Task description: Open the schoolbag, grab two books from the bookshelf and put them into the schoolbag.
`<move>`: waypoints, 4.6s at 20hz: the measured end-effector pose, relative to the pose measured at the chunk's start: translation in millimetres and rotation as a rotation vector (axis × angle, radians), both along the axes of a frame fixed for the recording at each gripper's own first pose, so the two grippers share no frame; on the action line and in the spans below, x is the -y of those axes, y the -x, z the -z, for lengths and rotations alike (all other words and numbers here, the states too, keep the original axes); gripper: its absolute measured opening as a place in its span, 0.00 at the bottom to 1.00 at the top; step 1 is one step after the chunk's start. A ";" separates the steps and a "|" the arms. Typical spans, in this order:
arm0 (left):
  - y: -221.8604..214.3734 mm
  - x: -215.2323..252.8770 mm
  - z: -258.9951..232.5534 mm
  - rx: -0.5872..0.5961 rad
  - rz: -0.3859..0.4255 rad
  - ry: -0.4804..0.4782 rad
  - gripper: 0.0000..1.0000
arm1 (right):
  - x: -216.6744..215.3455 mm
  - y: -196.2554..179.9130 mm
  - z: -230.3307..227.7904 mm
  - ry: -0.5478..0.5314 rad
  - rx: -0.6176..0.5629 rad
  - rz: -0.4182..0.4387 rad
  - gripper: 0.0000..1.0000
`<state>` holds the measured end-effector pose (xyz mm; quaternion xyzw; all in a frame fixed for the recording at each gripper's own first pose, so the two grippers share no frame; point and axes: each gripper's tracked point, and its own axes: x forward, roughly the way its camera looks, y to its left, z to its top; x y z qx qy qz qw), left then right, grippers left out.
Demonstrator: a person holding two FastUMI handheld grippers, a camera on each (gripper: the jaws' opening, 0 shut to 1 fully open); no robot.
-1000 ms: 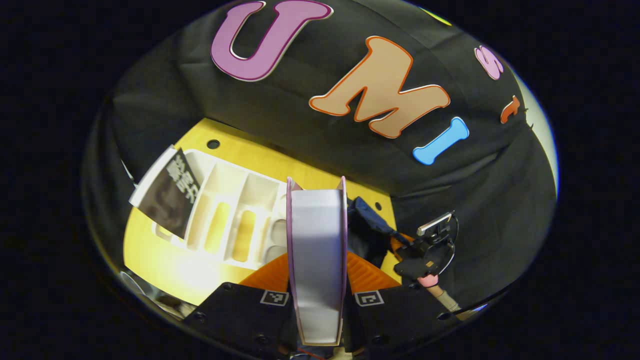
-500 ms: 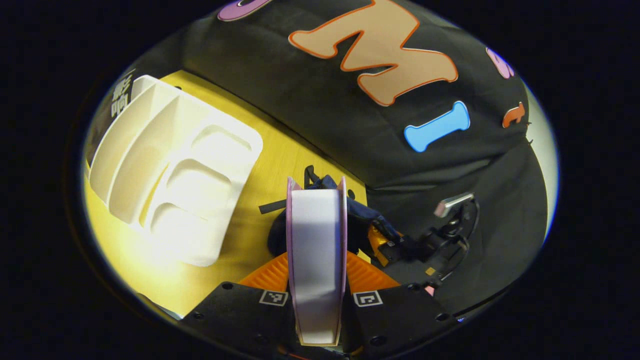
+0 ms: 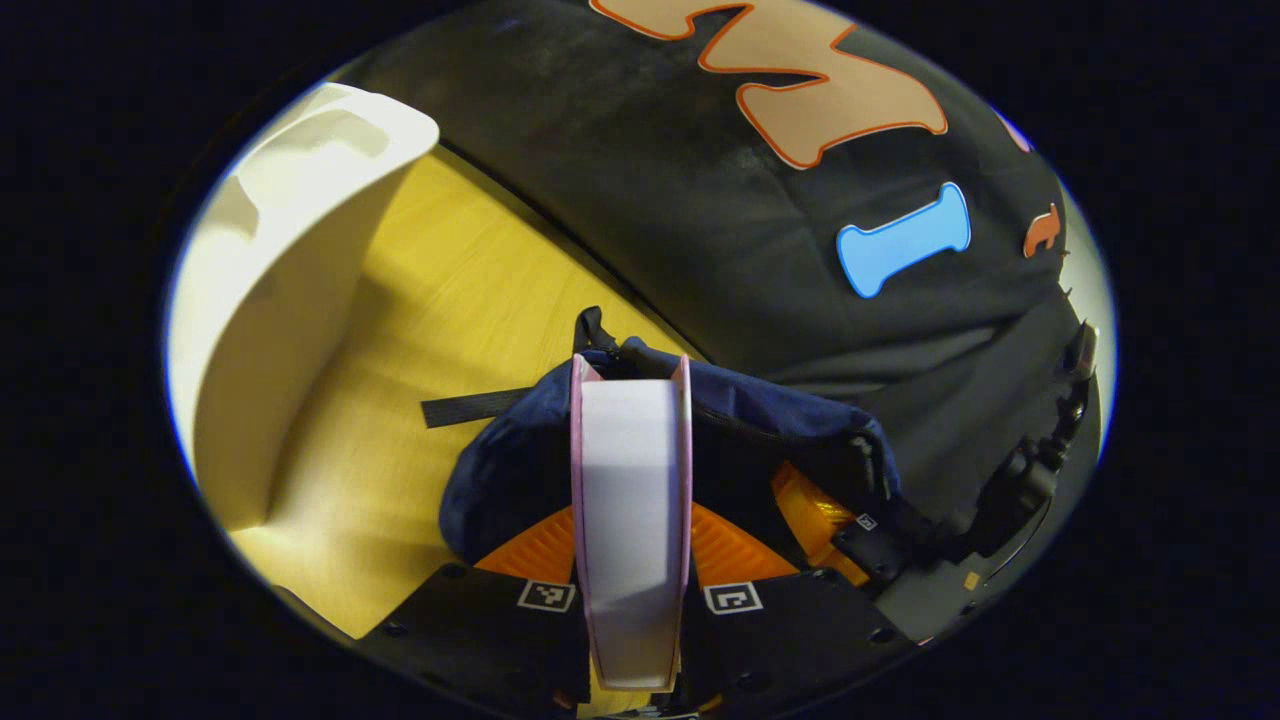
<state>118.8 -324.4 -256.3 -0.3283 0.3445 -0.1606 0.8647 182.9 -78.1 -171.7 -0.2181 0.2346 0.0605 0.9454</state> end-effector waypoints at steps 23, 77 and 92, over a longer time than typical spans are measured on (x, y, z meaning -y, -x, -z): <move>-25.7 26.0 69.6 0.004 -0.173 0.111 0.72 | -21.3 8.0 0.6 -0.103 -0.021 0.068 0.06; 13.9 -509.5 -99.9 -0.199 0.055 -0.722 0.35 | -0.7 51.6 16.1 -0.017 -0.092 0.317 0.09; 67.6 -474.4 -255.3 -0.030 -0.200 -0.595 0.33 | -0.4 52.2 20.2 -0.060 -0.098 0.262 0.06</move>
